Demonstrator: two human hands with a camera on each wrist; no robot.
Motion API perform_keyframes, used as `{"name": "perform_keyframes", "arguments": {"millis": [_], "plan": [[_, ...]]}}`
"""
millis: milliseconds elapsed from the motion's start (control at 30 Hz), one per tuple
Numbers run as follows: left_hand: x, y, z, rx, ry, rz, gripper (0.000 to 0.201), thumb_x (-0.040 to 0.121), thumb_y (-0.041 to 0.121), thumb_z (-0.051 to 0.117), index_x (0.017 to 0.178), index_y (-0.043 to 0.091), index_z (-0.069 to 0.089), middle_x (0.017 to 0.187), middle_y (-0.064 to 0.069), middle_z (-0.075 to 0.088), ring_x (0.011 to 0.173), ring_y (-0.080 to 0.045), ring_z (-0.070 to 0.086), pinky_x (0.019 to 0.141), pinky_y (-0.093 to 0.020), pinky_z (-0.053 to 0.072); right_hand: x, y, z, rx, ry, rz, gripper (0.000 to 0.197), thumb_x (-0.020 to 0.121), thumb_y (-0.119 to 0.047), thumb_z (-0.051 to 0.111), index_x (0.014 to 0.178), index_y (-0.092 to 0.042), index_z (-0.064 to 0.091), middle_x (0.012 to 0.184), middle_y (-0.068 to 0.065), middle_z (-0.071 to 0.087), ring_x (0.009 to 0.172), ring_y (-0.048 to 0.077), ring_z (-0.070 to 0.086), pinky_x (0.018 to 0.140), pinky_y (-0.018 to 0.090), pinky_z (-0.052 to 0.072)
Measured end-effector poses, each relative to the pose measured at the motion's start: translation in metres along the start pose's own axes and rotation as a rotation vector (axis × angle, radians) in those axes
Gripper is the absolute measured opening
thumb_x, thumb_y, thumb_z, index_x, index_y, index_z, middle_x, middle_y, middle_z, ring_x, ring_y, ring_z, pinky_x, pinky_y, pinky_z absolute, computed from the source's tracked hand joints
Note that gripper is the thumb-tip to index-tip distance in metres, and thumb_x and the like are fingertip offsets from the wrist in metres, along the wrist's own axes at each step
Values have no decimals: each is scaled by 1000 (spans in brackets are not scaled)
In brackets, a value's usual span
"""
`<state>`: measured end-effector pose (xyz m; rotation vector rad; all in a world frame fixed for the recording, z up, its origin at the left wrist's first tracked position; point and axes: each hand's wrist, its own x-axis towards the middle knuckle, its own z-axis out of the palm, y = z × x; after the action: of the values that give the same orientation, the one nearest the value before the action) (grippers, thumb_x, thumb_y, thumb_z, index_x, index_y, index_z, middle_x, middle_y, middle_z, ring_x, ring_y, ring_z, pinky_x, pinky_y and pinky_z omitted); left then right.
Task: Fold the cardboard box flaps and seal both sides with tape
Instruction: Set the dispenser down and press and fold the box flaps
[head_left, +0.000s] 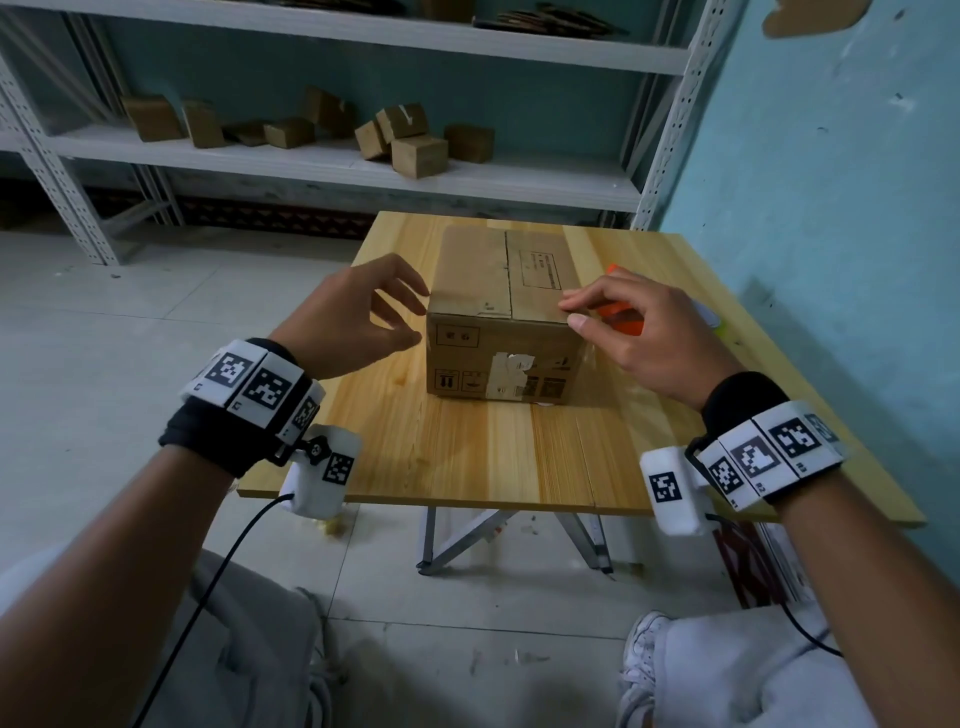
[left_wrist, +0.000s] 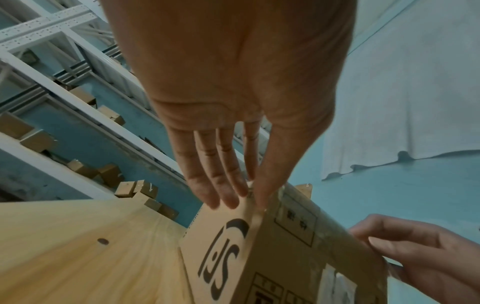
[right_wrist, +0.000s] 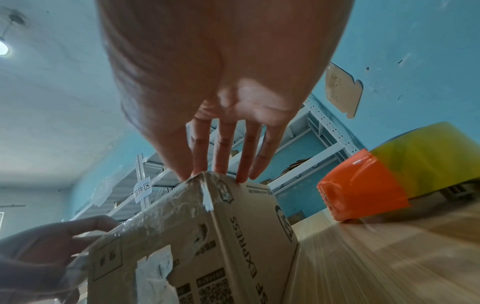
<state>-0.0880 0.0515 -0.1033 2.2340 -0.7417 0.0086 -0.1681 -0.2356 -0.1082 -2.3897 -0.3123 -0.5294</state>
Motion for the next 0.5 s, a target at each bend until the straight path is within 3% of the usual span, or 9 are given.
{"name": "perform_keyframes", "arguments": {"millis": [167,500], "plan": [[-1,0,-2,9,-16,50,63,76,18,77,131,32,49,106,13,60,87,0,65,77,-22,53,0,-1,1,2,5,4,16,93,-19,64,107,-15,70,108,-11,65,106,1,60,92,25,52],[0,-3,2,89,-2,98,49,77,21,75,122,32,58,110,11,58,89,-1,61,76,-17,49,0,0,1,8,13,-1,15,93,-20,64,105,-15,71,107,-9,66,106,3,60,92,27,52]]}}
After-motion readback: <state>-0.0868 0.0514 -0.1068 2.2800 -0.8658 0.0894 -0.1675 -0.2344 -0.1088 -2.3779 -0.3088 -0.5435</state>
